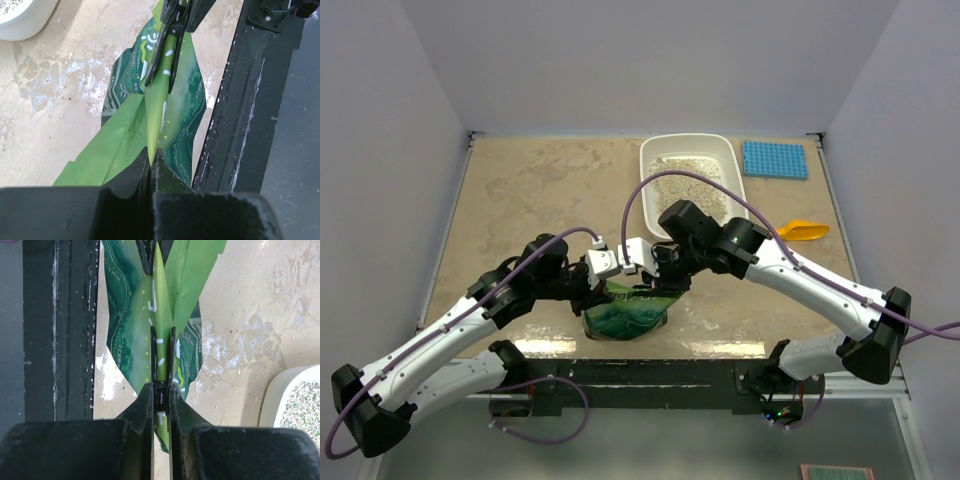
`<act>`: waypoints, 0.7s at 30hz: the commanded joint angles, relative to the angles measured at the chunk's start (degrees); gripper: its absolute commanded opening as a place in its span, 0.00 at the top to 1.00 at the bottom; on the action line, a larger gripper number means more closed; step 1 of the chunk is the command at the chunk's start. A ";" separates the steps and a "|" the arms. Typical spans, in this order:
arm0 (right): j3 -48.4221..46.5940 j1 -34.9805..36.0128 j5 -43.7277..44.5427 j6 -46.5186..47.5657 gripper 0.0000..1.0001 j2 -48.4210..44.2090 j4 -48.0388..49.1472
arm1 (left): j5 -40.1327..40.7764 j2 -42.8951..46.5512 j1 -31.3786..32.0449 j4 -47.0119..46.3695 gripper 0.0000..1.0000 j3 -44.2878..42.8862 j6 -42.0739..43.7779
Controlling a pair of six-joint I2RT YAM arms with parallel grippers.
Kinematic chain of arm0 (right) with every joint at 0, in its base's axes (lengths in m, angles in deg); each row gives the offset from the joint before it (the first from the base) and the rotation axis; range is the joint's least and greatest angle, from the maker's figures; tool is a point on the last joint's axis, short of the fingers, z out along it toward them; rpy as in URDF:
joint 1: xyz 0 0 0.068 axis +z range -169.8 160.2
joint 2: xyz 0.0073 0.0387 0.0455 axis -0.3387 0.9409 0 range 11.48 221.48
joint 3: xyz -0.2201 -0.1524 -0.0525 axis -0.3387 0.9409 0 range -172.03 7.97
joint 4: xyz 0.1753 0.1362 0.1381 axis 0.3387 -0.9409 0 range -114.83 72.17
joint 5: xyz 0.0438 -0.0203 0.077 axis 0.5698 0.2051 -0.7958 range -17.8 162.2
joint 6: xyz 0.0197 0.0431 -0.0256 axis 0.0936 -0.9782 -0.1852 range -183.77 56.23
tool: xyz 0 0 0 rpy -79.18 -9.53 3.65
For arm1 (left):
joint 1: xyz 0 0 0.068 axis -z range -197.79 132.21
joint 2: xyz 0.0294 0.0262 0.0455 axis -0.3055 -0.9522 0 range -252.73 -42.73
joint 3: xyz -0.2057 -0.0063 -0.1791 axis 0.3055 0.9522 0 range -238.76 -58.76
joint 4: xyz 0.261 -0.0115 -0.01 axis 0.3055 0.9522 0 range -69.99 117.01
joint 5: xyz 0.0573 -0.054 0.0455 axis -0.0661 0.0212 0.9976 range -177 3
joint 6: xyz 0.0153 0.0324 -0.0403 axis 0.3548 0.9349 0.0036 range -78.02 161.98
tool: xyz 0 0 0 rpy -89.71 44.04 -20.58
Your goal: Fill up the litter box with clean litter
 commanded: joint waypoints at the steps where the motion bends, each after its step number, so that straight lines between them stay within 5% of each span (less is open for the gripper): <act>1: 0.51 2.56 5.18 -1.06 1.00 3.59 -2.57 | 0.95 0.37 0.70 -5.89 1.00 -1.95 -0.34; 15: 6.48 2.56 -0.36 -4.48 0.99 2.18 7.26 | 0.60 1.25 0.79 -5.71 1.00 -1.87 -0.61; 21: 8.86 2.65 -1.15 -6.24 0.78 2.44 11.05 | 0.42 1.16 0.79 -5.45 1.00 -1.96 -0.61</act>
